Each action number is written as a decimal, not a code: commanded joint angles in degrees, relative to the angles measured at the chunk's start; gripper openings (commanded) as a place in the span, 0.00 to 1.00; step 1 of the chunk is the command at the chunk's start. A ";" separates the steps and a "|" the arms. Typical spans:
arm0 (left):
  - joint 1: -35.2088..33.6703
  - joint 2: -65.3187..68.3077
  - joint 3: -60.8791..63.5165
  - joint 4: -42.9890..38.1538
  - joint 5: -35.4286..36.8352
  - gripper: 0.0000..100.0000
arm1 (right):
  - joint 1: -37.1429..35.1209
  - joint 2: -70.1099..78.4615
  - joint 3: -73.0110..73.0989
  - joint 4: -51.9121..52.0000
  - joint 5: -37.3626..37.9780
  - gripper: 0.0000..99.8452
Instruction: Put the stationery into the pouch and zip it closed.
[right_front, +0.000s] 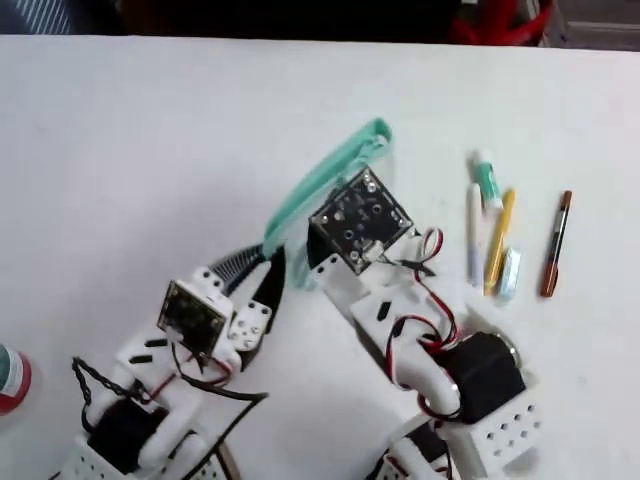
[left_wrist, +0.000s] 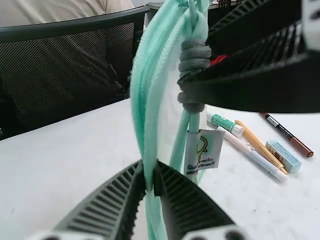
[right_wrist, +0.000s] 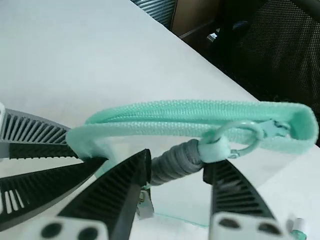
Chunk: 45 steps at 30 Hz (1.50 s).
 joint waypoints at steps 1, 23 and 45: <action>0.66 -0.57 -0.53 -1.67 0.18 0.02 | 0.84 -0.57 -0.18 -1.36 0.88 0.11; 0.75 -0.66 -0.53 -1.14 1.32 0.20 | 9.19 -4.09 2.90 -0.48 0.97 0.02; 6.37 -0.66 -0.18 -5.36 1.76 0.19 | 6.11 -19.21 10.02 2.33 5.01 0.02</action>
